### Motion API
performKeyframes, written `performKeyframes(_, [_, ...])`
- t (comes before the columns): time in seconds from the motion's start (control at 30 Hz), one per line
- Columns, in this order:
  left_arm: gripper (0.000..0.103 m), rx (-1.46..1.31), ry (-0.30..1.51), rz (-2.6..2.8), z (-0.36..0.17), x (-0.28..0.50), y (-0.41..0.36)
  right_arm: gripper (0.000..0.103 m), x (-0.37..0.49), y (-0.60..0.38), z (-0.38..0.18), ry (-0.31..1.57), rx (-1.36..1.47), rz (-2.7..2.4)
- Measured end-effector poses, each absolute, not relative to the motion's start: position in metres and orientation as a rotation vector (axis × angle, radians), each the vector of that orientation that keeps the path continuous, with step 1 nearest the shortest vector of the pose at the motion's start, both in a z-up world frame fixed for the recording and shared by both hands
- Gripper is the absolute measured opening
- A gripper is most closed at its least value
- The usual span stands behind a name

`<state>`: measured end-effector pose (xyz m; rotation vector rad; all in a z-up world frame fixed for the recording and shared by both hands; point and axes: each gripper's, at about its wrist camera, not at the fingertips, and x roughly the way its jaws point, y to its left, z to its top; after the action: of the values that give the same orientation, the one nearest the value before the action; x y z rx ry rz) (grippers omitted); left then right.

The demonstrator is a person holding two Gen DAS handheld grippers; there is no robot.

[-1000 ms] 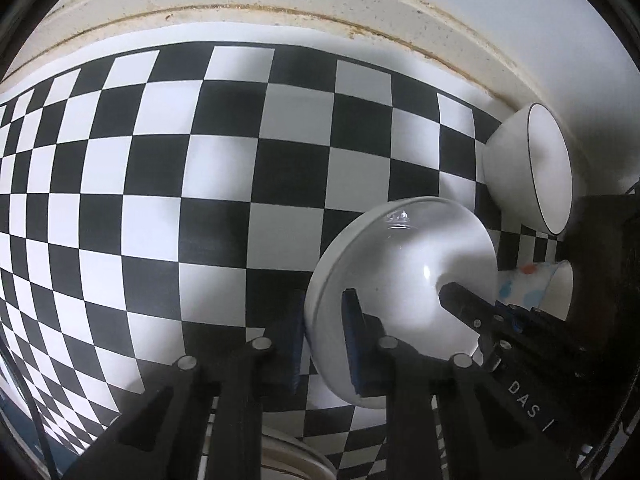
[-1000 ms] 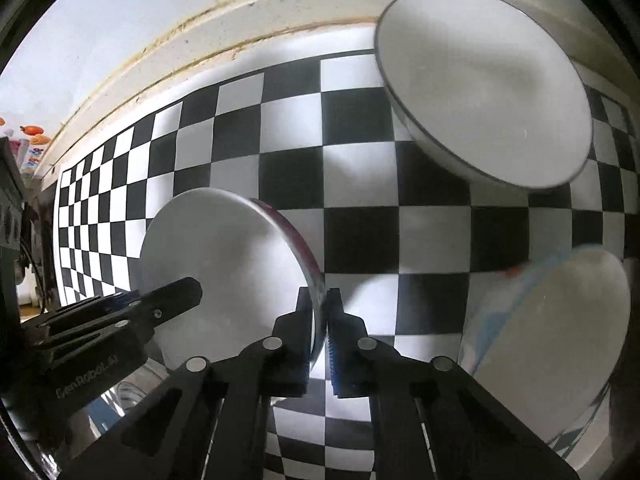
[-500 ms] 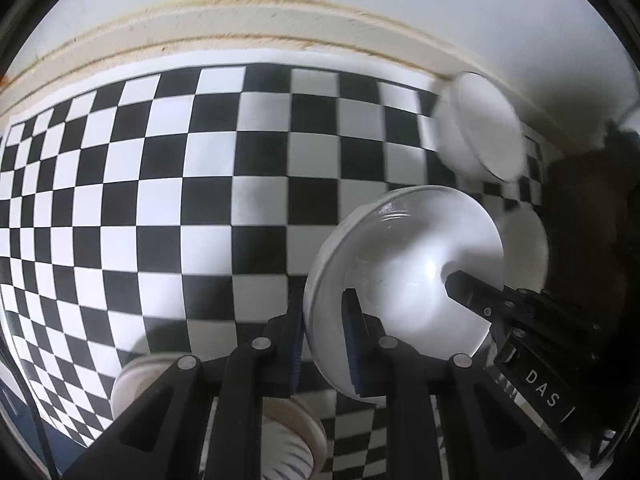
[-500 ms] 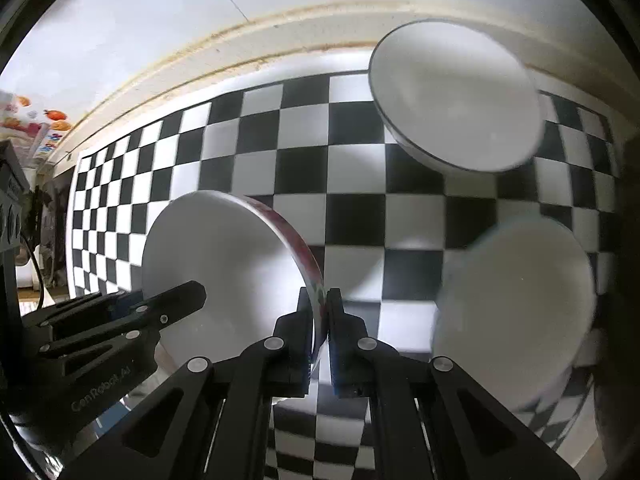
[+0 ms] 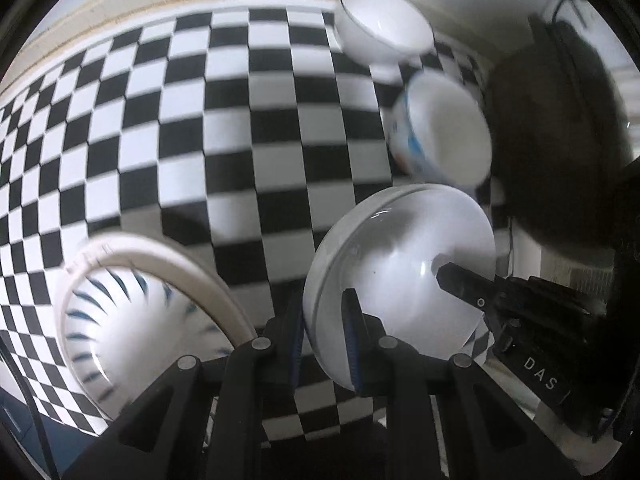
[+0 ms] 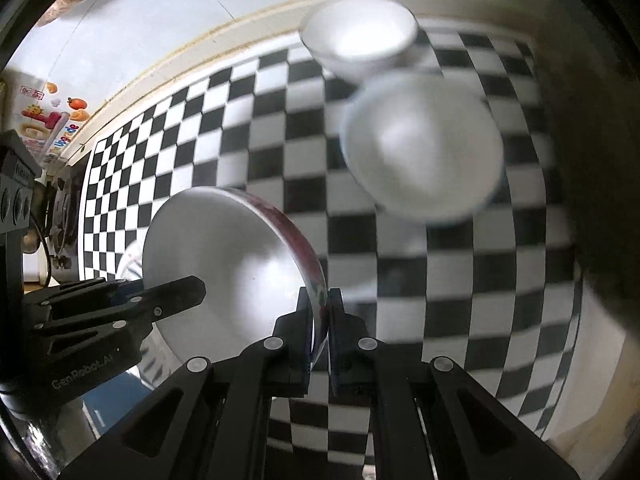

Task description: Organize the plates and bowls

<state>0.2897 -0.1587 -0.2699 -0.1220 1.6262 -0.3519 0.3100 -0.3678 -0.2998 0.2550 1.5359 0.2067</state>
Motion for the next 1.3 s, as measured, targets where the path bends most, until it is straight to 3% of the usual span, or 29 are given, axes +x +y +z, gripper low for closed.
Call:
performKeyframes(0.37, [0.016, -0.031, 1.705, -0.324, -0.316, 0.261, -0.187, 0.008, 0.261, -0.373, -0.347, 1.617, 0.243, 0.213])
performKeyframes(0.93, [0.016, 0.030, 1.714, -0.306, -0.345, 0.253, -0.216, 0.009, 0.262, -0.363, -0.375, 1.675, 0.245, 0.226])
performKeyframes(1.13, [0.018, 0.036, 1.715, -0.299, -0.339, 0.253, -0.218, 0.011, 0.264, -0.363, -0.379, 1.692, 0.265, 0.244])
performKeyframes(1.3, [0.019, 0.093, 1.601, -0.262, -0.291, 0.252, -0.214, 0.013, 0.270, -0.370, -0.361, 1.674, 0.237, 0.233])
